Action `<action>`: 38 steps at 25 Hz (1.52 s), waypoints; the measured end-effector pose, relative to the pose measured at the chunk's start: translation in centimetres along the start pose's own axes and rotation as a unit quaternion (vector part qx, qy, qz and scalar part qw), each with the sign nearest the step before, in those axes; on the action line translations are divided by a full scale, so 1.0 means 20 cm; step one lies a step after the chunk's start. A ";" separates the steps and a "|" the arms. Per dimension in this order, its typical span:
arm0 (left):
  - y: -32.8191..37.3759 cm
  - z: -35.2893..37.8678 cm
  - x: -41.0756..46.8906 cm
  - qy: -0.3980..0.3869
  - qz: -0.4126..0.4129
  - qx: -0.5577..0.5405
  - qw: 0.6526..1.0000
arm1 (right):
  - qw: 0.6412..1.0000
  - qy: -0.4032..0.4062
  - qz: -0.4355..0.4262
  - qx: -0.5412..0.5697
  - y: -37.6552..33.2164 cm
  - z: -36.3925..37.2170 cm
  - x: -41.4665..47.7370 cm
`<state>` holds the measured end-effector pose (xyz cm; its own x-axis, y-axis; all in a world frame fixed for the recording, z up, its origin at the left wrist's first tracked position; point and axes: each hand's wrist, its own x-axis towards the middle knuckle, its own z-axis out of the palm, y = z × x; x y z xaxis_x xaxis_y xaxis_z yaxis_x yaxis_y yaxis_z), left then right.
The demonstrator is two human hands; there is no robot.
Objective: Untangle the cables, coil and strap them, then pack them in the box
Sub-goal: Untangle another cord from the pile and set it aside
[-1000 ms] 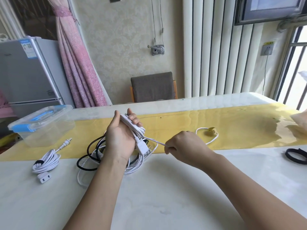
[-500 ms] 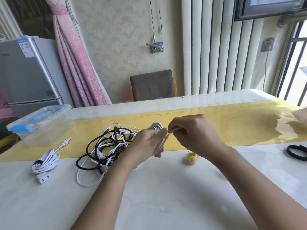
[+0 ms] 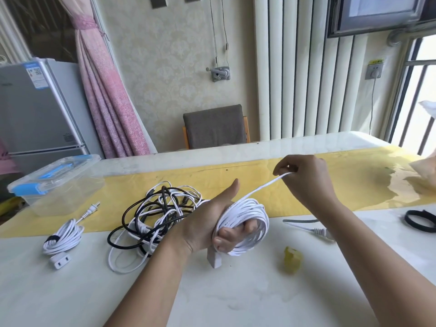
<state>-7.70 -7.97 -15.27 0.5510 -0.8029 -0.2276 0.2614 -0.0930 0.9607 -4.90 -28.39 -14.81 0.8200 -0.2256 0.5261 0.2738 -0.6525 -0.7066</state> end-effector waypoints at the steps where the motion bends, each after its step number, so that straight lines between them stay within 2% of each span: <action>1: 0.00 -0.01 0.00 -0.035 0.025 -0.035 0.998 | 1.000 -0.017 0.006 -0.011 0.01 0.01 0.00; 4: 0.01 -0.05 -0.02 -0.131 0.109 -0.149 0.974 | 0.998 -0.047 0.019 -0.041 0.04 0.03 -0.01; 6: 0.04 -0.07 -0.05 -0.166 0.162 -0.218 0.948 | 0.996 -0.047 0.034 -0.061 0.06 0.02 0.00; 9: 0.07 -0.11 -0.12 -0.130 0.247 -0.300 0.912 | 0.987 -0.097 0.014 -0.125 0.05 0.04 -0.01; 11: 0.09 -0.17 -0.16 -0.096 0.261 -0.322 0.905 | 0.982 -0.114 -0.010 -0.150 0.03 0.06 -0.03; 13: 0.09 -0.24 -0.20 -0.100 0.215 -0.294 0.926 | 0.989 -0.078 -0.004 -0.127 0.01 0.06 -0.03; 16: 0.05 -0.27 -0.24 -0.182 0.049 -0.205 0.960 | 0.997 -0.014 0.070 -0.027 0.03 0.02 0.00; 18: 0.03 -0.23 -0.26 -0.137 -0.035 -0.029 0.989 | 0.993 -0.003 0.112 0.034 0.04 0.00 0.02; 20: 0.02 -0.19 -0.26 -0.070 -0.082 0.120 0.987 | 0.988 0.017 0.134 0.073 0.03 -0.03 0.03; 22: 0.01 -0.18 -0.24 -0.009 -0.105 0.184 0.977 | 0.982 0.055 0.145 0.110 0.03 -0.05 0.04; 24: -0.01 -0.18 -0.23 0.035 -0.111 0.198 0.973 | 0.977 0.076 0.154 0.129 0.03 -0.06 0.05; 28: 0.02 -0.20 -0.26 0.077 -0.027 0.102 0.991 | 0.977 0.052 0.169 0.120 0.05 -0.04 0.05; 31: 0.04 -0.20 -0.27 0.051 0.016 0.029 0.998 | 0.981 0.021 0.162 0.104 0.05 -0.02 0.03; 33: 0.05 -0.23 -0.25 0.015 0.076 -0.055 0.995 | 0.984 0.006 0.155 0.090 0.05 0.00 0.03; 36: 0.07 -0.24 -0.21 -0.117 0.177 -0.226 0.951 | 0.994 -0.049 0.097 0.024 0.02 0.05 -0.01; 38: 0.08 -0.25 -0.18 -0.100 0.247 -0.299 0.916 | 0.995 -0.080 0.023 -0.049 0.00 0.09 -0.04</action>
<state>-5.44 -2.25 -13.76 0.5782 -0.7572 0.3039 0.4397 0.6030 0.6656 -4.72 -26.91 -16.04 0.9020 -0.1443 0.4069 0.1903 -0.7131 -0.6747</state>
